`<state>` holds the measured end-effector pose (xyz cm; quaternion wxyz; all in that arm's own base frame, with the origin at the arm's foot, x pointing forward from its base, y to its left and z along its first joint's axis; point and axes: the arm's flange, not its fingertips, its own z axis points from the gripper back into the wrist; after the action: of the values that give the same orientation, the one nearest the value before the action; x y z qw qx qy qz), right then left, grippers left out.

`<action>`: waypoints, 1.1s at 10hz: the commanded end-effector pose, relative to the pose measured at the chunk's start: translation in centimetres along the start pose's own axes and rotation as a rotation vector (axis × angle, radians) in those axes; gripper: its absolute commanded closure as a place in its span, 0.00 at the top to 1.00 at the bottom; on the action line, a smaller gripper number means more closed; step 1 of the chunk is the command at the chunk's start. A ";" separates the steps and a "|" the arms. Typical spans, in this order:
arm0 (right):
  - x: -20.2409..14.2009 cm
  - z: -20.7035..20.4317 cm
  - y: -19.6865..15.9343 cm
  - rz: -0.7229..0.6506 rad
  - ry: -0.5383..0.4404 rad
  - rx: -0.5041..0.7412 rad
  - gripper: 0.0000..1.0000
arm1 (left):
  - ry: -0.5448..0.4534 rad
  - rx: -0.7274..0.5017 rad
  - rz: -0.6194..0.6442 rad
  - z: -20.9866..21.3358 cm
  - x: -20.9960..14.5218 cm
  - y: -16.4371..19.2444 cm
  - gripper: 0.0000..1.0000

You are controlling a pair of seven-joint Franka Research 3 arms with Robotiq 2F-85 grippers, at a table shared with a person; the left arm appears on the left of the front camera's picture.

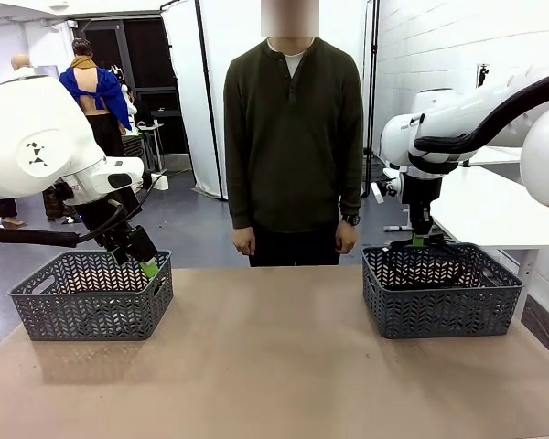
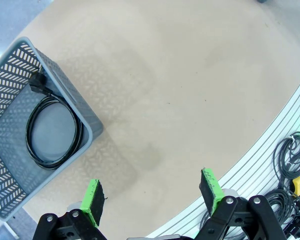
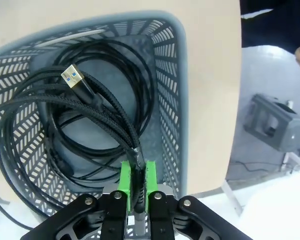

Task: Organize the cables according to human instructions.
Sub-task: Pick up a bundle of cables and place it in the basket indicated by the human.

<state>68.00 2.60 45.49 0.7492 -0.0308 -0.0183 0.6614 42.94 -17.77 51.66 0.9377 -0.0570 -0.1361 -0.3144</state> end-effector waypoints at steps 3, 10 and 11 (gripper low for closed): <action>0.1 -0.4 -1.1 0.047 0.034 -0.024 0.00 | -0.013 0.004 0.001 0.0 0.0 0.1 1.00; -0.6 -0.1 -1.1 0.021 0.010 0.042 0.99 | -0.013 0.004 0.001 0.0 0.0 0.1 1.00; -0.8 0.3 -1.1 0.022 0.004 0.055 1.00 | -0.013 0.004 0.001 0.0 0.0 0.1 1.00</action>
<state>68.40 1.99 45.31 0.7484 -0.0270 0.0033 0.6627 42.94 -17.77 51.65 0.9378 -0.0570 -0.1361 -0.3144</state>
